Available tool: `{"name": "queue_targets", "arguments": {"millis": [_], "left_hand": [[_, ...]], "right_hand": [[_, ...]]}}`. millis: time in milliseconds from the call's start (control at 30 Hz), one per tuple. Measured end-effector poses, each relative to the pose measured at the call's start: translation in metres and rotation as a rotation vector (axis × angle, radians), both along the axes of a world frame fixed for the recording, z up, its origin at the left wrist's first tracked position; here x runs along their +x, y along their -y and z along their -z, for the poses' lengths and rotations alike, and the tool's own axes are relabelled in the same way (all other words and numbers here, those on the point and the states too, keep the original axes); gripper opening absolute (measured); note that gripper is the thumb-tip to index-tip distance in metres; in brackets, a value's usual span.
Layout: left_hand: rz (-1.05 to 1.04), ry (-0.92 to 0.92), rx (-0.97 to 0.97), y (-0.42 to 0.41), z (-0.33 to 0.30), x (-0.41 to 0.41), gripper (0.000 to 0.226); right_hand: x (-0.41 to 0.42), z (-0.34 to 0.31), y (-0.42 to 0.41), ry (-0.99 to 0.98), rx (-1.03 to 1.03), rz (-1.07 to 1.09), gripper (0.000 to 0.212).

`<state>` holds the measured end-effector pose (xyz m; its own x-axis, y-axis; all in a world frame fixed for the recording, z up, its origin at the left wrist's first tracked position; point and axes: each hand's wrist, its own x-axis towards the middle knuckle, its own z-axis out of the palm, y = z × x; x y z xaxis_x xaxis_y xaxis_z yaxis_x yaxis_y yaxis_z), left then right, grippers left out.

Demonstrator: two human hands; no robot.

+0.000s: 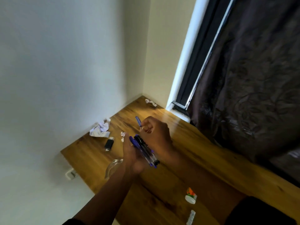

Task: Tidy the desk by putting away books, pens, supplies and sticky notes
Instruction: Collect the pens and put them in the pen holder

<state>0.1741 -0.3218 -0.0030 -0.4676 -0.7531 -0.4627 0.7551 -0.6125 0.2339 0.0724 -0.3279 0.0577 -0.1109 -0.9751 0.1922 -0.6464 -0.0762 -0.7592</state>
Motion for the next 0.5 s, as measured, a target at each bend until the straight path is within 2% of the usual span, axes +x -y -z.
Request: {"name": "queue_targets", "arguments": {"millis": [100, 233, 367, 500], "left_hand": [[0.001, -0.034, -0.035, -0.010, -0.023, -0.028, 0.081], [0.076, 0.051, -0.067, -0.022, -0.038, -0.065, 0.063], [0.228, 0.117, -0.066, -0.032, -0.036, -0.107, 0.035], [0.301, 0.237, -0.070, -0.049, -0.032, -0.143, 0.038]], "right_hand": [[-0.018, 0.001, -0.029, -0.289, -0.109, 0.020, 0.010], [-0.053, 0.011, -0.051, -0.585, -0.083, 0.125, 0.013], [-0.084, 0.026, -0.071, -0.588, -0.106, 0.173, 0.018], [-0.114, 0.033, -0.116, -0.422, -0.180, 0.433, 0.024]]}}
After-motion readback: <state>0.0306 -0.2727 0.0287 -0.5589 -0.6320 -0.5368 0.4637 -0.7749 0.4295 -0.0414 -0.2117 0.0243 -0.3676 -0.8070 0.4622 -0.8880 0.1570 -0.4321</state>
